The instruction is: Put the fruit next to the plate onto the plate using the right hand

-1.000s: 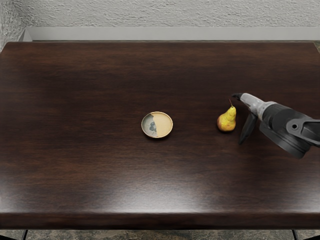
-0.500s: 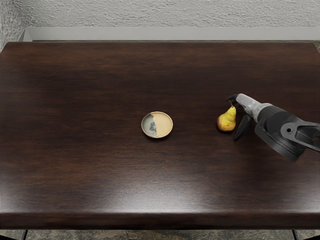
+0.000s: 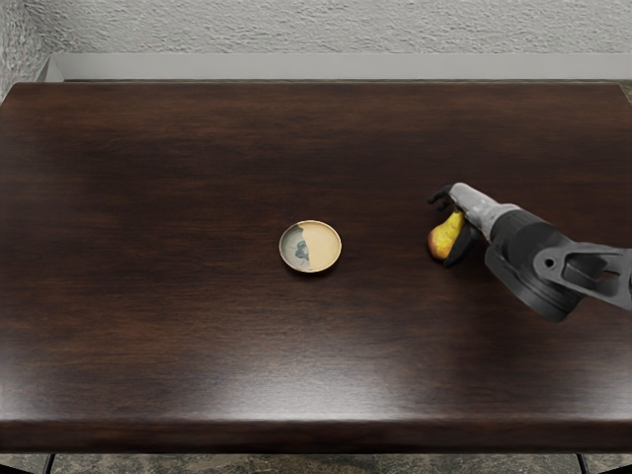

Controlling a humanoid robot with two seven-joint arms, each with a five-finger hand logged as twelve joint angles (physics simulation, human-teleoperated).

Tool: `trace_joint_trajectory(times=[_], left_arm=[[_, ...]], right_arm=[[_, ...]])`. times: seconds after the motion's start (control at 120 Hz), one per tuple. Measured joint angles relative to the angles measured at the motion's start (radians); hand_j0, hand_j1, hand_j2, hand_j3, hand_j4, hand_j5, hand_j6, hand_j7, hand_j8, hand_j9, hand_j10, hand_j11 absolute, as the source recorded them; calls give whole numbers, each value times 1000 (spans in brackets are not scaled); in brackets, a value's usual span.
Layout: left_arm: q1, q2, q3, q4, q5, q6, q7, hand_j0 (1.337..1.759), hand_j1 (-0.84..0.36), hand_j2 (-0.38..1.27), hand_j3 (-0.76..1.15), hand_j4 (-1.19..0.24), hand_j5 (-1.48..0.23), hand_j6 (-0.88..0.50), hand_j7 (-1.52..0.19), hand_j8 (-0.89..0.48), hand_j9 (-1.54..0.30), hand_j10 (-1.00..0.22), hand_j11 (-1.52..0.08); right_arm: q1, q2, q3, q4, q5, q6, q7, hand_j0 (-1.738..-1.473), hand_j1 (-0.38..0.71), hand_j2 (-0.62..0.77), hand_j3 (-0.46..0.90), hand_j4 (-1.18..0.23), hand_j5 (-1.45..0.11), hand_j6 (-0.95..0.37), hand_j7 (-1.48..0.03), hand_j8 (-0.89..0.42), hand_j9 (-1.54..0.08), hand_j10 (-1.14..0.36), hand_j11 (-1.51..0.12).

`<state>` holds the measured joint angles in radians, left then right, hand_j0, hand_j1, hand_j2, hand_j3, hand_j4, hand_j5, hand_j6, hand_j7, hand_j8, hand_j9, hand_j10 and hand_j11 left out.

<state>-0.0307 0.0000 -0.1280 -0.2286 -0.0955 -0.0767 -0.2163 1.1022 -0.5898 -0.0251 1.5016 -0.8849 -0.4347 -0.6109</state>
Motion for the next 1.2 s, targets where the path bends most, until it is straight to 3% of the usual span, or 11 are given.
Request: trace_joint_trajectory(times=[0.325,0.817,0.908,0.95,1.067,1.125,1.133,1.2], left_arm=[[0,0,0,0,0,0,0,1658,337,2,0,-10,-13,-10,-13,-10,-13,-10,-13],[0,0,0,0,0,0,0,1658,337,3,-1,-9,-14,-9,-14,-10,-14,-10,-14],[0,0,0,0,0,0,0,1658,337,3,-1,-9,-14,-9,-14,-10,-14,-10,-14],[0,0,0,0,0,0,0,1658,337,3,-1,-9,-14,-9,-14,-10,-14,-10,-14],[0,0,0,0,0,0,0,1658,337,3,-1,-9,-14,-9,-14,-9,-14,-10,-14],[0,0,0,0,0,0,0,1658,336,3,-1,-9,-14,-9,-14,-9,-14,-10,-14],[0,0,0,0,0,0,0,1658,336,3,-1,-9,-14,-9,-14,-9,-14,-10,-14],[0,0,0,0,0,0,0,1658,336,3,-1,-9,-14,-9,-14,-9,-14,-10,-14]], right_arm=[[-3,12,-2,1,-20,-4,0,-1658,12,-44,0,-335,-414,-344,-409,-343,-413,-344,-411],[-10,14,-2,-2,-44,0,0,-1657,130,38,0,-499,-618,-516,-603,-515,-613,-519,-609],[-11,15,-1,-2,-47,1,0,-1657,143,84,0,-530,-655,-548,-640,-564,-651,-551,-647],[-11,15,-1,-1,-47,1,0,-1657,154,148,0,-544,-677,-563,-660,-538,-669,-567,-665],[-11,14,-1,-1,-48,1,0,-1657,168,161,0,-571,-730,-594,-704,-516,-717,-603,-713],[-12,14,-1,-1,-48,2,0,-1658,197,256,0,-581,-752,-606,-724,-510,-734,-601,-728],[-12,14,-1,-1,-48,2,0,-1658,195,211,0,-581,-758,-607,-727,-507,-739,-597,-733],[-12,13,-1,-1,-49,3,0,-1658,219,307,0,-589,-783,-618,-745,-495,-756,-591,-748]])
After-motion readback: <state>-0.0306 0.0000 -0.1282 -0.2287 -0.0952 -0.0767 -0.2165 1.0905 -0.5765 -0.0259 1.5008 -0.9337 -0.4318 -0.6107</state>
